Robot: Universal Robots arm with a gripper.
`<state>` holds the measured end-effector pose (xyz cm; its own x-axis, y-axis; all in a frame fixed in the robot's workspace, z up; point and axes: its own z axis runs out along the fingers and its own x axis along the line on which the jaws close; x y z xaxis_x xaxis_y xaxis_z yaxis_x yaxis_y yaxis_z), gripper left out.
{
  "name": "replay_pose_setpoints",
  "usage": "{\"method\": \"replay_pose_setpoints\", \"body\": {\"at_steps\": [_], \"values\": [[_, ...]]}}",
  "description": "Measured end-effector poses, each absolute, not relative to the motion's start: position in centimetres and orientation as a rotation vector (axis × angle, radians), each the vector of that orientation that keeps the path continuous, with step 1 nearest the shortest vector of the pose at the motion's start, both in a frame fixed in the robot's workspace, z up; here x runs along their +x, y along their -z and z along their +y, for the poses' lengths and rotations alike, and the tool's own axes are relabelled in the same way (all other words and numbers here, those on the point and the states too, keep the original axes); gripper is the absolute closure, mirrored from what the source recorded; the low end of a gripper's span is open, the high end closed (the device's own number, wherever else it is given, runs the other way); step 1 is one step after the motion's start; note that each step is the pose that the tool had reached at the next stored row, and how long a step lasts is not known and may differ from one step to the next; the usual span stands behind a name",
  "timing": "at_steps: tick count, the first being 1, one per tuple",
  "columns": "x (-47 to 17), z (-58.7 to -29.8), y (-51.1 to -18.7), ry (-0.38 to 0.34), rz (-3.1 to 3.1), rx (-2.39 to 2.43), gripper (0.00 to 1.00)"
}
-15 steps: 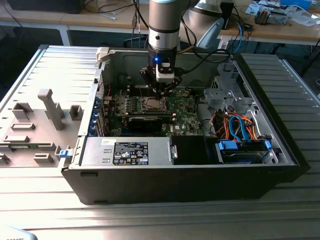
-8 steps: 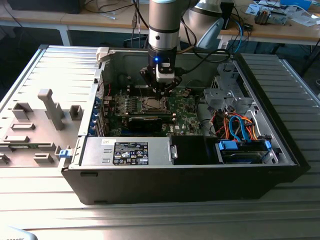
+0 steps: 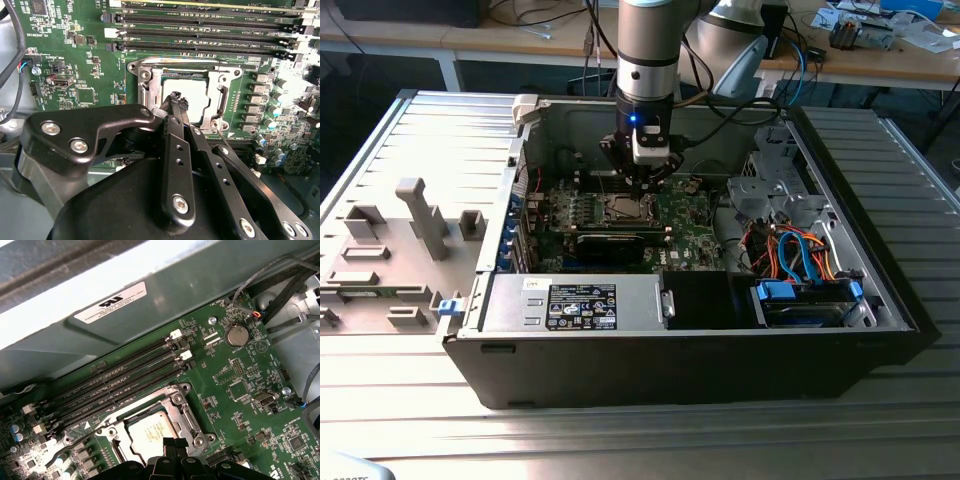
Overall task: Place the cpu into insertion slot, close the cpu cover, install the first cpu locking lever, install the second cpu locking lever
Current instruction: 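Install the first cpu locking lever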
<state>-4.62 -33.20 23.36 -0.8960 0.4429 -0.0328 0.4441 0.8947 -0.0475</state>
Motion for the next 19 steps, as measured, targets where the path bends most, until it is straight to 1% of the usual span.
{"method": "replay_pose_setpoints", "body": {"at_steps": [19], "values": [[-4.62,-33.2,-23.34,0.084,3.041,0.692,0.89]]}}
